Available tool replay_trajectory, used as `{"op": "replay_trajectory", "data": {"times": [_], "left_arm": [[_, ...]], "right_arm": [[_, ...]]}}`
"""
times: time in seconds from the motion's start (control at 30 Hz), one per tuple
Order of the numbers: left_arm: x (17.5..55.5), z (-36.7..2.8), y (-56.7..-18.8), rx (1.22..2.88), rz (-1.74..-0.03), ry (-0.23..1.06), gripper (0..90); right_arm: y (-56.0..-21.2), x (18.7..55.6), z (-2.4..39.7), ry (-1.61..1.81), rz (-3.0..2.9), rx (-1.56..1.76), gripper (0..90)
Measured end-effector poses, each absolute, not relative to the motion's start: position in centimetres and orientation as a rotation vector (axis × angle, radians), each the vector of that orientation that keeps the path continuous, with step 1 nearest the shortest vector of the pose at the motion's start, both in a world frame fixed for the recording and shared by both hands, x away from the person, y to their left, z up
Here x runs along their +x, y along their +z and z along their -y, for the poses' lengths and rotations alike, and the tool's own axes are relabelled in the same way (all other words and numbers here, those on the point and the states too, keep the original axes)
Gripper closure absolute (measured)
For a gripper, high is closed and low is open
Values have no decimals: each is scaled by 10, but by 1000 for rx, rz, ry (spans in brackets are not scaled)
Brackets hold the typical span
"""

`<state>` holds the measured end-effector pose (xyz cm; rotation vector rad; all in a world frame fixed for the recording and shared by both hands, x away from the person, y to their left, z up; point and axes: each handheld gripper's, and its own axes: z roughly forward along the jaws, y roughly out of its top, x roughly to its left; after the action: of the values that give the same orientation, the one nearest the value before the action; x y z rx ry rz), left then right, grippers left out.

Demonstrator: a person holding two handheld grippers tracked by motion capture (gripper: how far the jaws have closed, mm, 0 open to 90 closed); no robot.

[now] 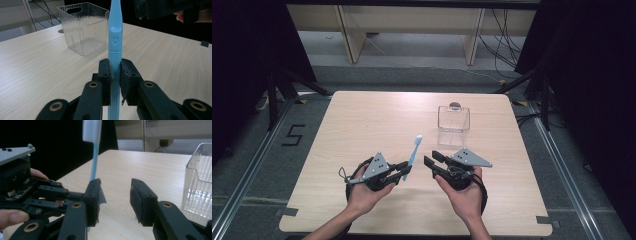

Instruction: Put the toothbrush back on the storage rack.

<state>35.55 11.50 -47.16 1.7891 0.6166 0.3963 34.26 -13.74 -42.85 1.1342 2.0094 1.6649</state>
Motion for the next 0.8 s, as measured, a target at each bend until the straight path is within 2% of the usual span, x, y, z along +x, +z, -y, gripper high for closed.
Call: {"op": "replay_trajectory", "data": {"times": [0.57, 0.8], "left_arm": [[356, -105, -467, 1784, -609, 401, 786], [355, -99, -466, 1791, -603, 399, 786]], "right_arm": [[-422, 351, 120, 1740, -1979, 1104, 660], [-421, 354, 116, 1729, -1965, 1100, 707]]}}
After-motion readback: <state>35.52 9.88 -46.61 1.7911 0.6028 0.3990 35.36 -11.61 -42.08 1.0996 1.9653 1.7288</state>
